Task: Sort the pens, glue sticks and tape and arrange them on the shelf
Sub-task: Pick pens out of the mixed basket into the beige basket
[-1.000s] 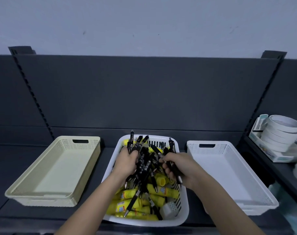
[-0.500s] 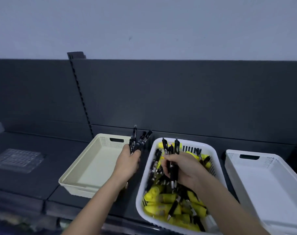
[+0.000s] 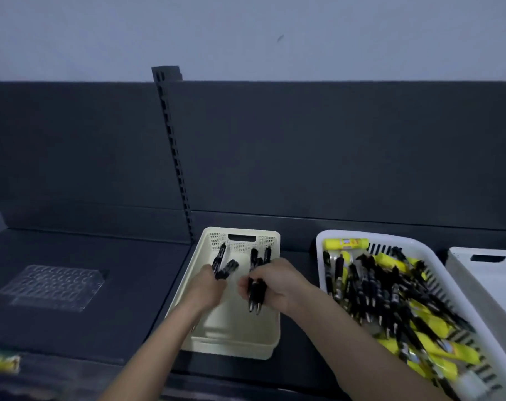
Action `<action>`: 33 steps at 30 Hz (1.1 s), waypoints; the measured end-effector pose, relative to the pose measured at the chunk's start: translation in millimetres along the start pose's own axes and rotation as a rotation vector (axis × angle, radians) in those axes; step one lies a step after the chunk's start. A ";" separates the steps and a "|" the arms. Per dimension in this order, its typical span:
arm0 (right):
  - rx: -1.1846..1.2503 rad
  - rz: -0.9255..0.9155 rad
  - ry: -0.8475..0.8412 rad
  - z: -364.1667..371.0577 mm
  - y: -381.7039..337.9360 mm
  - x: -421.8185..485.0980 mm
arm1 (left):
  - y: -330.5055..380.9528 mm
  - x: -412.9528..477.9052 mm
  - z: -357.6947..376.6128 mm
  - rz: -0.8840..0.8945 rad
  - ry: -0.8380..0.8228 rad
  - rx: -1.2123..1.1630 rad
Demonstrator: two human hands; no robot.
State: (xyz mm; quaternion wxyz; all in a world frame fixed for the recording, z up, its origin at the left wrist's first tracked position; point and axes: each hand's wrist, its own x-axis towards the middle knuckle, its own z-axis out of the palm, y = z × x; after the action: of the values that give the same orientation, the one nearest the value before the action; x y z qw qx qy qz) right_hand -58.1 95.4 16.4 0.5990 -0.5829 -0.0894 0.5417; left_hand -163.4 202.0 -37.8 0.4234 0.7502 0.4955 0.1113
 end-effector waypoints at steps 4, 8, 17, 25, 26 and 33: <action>-0.145 0.035 0.088 11.8 13.2 18.6 | -10.9 9.2 -2.8 -0.022 -0.082 0.137; -0.300 0.034 0.207 18.5 25.1 40.6 | -16.3 14.6 -4.7 -0.036 -0.226 0.232; -0.478 -0.111 0.233 6.7 8.7 23.9 | 5.4 11.5 -15.6 0.162 -0.083 0.366; -0.349 -0.332 0.295 -68.9 -24.0 -32.8 | 68.9 -10.6 30.1 0.346 -0.138 0.098; -0.372 -0.331 0.322 -80.0 -25.5 -39.3 | 75.8 -16.0 38.9 0.377 -0.150 0.105; -0.493 -0.371 0.423 -152.2 -31.0 -74.7 | 121.5 -46.7 91.4 0.470 -0.185 0.145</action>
State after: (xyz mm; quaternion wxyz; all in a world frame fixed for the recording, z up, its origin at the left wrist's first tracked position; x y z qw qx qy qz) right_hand 41.5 -44.1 33.9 0.5337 -0.7827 -0.1953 0.2537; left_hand -53.5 96.7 8.2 0.3746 0.8801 0.2734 0.1020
